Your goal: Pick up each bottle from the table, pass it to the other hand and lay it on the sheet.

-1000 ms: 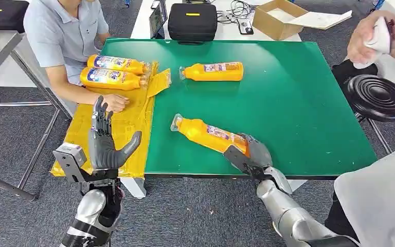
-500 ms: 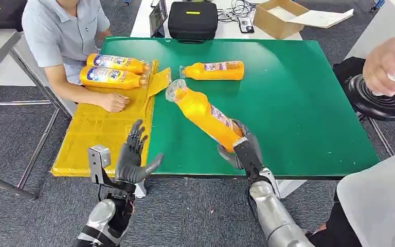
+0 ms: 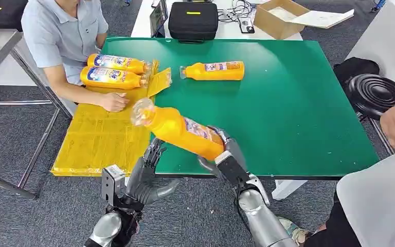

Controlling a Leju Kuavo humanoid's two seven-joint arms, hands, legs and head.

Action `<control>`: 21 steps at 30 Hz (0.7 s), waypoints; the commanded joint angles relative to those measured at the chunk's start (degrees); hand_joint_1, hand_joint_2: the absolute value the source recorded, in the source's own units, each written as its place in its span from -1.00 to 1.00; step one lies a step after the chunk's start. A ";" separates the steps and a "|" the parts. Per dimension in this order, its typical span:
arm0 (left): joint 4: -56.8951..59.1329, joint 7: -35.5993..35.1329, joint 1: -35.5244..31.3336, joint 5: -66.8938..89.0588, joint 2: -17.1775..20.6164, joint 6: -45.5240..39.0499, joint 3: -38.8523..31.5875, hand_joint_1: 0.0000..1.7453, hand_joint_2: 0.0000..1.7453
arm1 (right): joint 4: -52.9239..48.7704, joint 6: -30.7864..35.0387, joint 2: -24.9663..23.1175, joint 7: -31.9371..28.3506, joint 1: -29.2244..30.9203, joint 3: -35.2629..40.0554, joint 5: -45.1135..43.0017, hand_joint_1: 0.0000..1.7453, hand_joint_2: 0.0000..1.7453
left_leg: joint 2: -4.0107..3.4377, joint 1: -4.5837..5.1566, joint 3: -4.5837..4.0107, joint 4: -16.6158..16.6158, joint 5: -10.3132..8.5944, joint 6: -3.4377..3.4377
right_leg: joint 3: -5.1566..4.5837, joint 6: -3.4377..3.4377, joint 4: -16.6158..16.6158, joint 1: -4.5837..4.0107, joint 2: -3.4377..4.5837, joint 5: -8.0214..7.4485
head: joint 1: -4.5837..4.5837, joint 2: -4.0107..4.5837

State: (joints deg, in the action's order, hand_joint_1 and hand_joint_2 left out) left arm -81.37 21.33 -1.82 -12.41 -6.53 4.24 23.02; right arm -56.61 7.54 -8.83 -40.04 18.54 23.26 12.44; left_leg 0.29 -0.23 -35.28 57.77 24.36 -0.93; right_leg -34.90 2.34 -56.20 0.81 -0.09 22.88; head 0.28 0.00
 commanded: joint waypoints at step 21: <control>1.48 -5.19 -5.18 -16.76 -5.51 -2.55 -2.25 -1.00 1.00 | 12.68 2.63 -6.45 0.04 2.14 26.92 1.32 1.00 1.00 | 0.04 -0.10 0.38 0.05 0.18 0.08 | 0.39 -0.15 -0.04 -0.10 -0.09 0.21 | 0.00 0.00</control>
State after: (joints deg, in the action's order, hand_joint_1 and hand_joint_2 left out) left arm -82.40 17.99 -3.21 -26.05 -8.57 3.52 22.19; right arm -49.31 9.81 -12.85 -39.34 19.64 41.02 13.07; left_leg 0.30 -0.25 -35.29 57.77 24.34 -0.93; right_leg -34.92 2.33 -56.20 0.80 -0.09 22.88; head 0.28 0.00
